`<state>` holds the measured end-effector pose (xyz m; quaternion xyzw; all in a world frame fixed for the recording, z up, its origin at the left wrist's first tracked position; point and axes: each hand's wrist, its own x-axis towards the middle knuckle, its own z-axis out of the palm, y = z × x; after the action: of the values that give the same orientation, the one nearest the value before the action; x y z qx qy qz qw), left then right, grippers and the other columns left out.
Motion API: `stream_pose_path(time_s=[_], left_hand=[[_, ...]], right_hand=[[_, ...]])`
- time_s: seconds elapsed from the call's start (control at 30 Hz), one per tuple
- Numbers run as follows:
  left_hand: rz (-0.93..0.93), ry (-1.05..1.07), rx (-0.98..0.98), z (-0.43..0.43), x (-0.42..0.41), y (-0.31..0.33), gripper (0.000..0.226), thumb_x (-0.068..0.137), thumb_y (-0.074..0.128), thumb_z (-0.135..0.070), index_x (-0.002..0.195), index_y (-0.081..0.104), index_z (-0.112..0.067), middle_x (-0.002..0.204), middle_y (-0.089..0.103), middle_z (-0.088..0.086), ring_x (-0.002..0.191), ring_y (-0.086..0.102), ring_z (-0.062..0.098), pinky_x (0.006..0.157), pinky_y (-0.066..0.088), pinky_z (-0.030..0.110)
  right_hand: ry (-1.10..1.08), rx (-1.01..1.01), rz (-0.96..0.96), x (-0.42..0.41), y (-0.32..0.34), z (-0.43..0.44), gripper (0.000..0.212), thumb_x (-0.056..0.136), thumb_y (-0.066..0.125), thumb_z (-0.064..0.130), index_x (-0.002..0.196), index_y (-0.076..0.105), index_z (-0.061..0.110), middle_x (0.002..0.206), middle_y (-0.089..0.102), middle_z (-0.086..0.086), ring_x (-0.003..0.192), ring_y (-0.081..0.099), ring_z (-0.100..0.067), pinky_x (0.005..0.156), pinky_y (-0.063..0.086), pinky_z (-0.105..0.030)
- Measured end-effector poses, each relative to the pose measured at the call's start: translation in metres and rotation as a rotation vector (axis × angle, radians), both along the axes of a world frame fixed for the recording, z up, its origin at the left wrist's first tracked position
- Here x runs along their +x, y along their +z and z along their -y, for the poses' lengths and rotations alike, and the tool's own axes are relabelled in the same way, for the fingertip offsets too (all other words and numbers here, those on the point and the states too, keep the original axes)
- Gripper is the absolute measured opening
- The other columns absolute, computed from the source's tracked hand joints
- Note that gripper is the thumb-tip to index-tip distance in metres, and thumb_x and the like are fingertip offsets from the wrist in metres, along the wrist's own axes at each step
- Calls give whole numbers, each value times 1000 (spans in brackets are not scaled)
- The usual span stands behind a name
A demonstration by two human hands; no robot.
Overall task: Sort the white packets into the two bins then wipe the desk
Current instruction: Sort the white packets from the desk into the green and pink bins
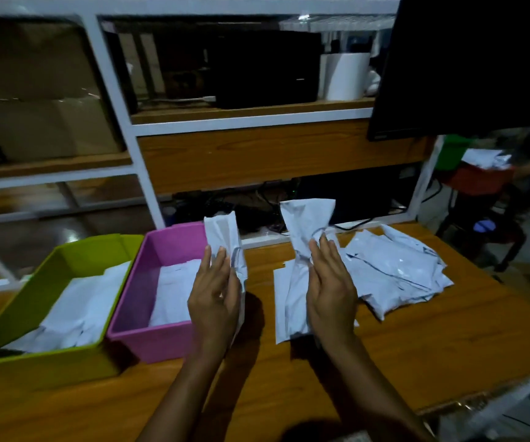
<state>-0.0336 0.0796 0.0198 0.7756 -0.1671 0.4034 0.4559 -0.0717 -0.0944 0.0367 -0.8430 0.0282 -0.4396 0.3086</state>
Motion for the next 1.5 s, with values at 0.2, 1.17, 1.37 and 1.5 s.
stream_pose_path(time_s=[0.2, 1.17, 1.37, 1.5], left_hand=[[67, 95, -55, -65, -42, 18, 26, 90, 59, -5, 112, 68, 4, 125, 63, 15, 133, 48, 26, 105, 45, 40], [-959, -70, 1042, -145, 209, -50, 32, 89, 56, -31, 111, 64, -8, 115, 65, 16, 108, 60, 34, 93, 44, 40], [-1147, -59, 1125, -158, 207, -62, 68, 99, 45, -26, 147, 12, 9, 155, 12, 32, 144, 11, 47, 116, 10, 55], [-1145, -123, 1089, -164, 199, -69, 90, 96, 53, -36, 148, -5, 9, 154, -8, 34, 144, -6, 47, 117, 2, 55]], right_hand=[[112, 25, 14, -25, 5, -59, 38, 98, 44, 18, 132, 56, 9, 140, 52, -8, 136, 41, -22, 104, 40, -28], [152, -442, -1001, 192, -51, -198, 40, 88, 61, 17, 126, 52, 11, 139, 49, -16, 123, 48, -35, 98, 44, -43], [331, -801, -1316, 215, -61, -196, 121, 73, 79, 11, 151, -13, 15, 157, -24, -14, 146, -15, -36, 117, 18, -55], [378, -875, -1433, 227, -76, -196, 127, 72, 83, 23, 150, -16, 13, 158, -22, -14, 147, -13, -35, 118, 13, -53]])
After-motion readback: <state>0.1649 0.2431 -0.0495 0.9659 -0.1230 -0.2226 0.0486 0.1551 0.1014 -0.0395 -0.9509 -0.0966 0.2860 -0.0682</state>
